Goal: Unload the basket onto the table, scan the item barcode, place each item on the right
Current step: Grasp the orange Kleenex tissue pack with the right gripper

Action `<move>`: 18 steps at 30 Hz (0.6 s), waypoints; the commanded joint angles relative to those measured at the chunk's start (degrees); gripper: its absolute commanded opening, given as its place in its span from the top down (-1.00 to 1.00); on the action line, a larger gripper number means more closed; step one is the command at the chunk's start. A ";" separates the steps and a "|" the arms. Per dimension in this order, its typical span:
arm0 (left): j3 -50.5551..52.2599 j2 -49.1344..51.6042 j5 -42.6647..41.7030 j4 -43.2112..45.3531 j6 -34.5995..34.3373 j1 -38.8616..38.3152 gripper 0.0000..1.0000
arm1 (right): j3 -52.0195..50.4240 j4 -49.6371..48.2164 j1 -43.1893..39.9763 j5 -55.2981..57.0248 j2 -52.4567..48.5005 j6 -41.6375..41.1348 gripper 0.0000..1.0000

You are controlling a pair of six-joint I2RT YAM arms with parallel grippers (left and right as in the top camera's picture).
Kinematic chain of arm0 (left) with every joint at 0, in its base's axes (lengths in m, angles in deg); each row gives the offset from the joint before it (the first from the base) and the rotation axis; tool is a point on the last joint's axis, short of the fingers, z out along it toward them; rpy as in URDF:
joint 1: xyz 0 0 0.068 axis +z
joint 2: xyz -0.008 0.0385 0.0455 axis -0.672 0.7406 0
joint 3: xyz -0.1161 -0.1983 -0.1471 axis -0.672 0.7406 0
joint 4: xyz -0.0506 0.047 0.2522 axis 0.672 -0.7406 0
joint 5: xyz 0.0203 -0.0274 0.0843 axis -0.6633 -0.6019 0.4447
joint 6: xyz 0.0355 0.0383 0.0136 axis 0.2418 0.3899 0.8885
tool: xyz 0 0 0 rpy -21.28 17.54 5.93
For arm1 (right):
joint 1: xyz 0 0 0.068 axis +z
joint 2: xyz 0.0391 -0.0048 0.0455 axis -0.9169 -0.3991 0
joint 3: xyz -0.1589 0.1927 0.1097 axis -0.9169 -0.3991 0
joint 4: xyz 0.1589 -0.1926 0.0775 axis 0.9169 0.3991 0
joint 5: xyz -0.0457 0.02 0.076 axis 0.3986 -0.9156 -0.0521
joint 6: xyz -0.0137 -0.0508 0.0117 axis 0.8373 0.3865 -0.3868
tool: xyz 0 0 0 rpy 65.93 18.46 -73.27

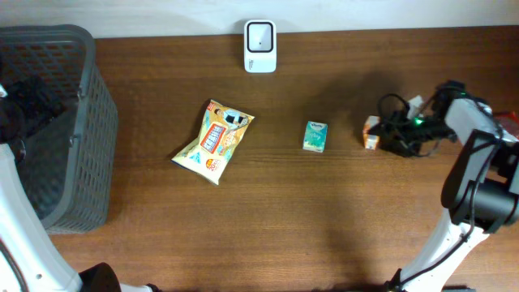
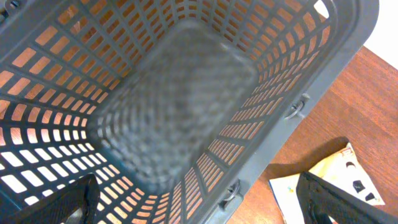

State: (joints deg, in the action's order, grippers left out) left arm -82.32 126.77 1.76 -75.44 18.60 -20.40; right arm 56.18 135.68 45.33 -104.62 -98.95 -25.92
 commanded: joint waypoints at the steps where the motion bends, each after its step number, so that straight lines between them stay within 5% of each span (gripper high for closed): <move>1: -0.46 -0.24 -0.02 0.15 -0.39 0.11 -0.98 | 5.55 6.62 -3.48 7.87 1.79 2.91 -0.41; 8: -0.46 -0.24 -0.02 0.15 -0.39 0.11 -0.98 | 20.48 25.94 -1.11 21.40 2.08 9.49 -0.47; 18: -0.46 -0.24 -0.02 0.15 -0.39 0.11 -0.98 | 8.57 10.19 1.90 27.76 1.20 9.53 -0.58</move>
State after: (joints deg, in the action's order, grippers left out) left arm -82.32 126.77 1.74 -75.39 18.60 -20.40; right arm 66.61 147.20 47.49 -78.08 -97.88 -16.79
